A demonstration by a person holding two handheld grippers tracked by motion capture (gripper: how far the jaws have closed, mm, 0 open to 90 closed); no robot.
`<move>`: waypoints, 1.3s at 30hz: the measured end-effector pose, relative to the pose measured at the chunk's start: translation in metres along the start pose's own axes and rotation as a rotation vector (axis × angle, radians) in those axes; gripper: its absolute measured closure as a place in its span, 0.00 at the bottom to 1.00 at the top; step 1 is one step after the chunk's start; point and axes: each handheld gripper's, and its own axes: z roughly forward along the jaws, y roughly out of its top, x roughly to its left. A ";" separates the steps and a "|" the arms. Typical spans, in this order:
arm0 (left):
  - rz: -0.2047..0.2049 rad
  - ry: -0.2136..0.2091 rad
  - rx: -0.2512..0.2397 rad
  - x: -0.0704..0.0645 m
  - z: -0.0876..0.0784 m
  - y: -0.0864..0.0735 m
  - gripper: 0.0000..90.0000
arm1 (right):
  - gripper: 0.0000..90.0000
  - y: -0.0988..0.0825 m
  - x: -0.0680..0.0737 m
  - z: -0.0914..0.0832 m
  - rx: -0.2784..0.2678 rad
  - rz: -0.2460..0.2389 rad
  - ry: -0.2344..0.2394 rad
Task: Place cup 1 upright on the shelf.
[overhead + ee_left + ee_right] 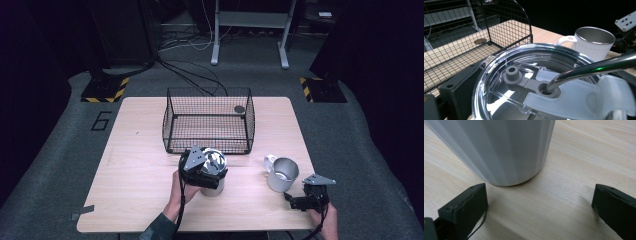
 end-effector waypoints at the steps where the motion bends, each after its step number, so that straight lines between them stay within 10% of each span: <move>1: 0.004 0.011 -0.003 -0.002 0.001 -0.001 0.03 | 0.00 0.000 0.000 0.000 0.002 -0.003 0.000; 39: -0.013 0.023 -0.020 0.003 -0.012 -0.003 0.04 | 0.00 0.000 -0.001 0.000 -0.002 -0.011 0.002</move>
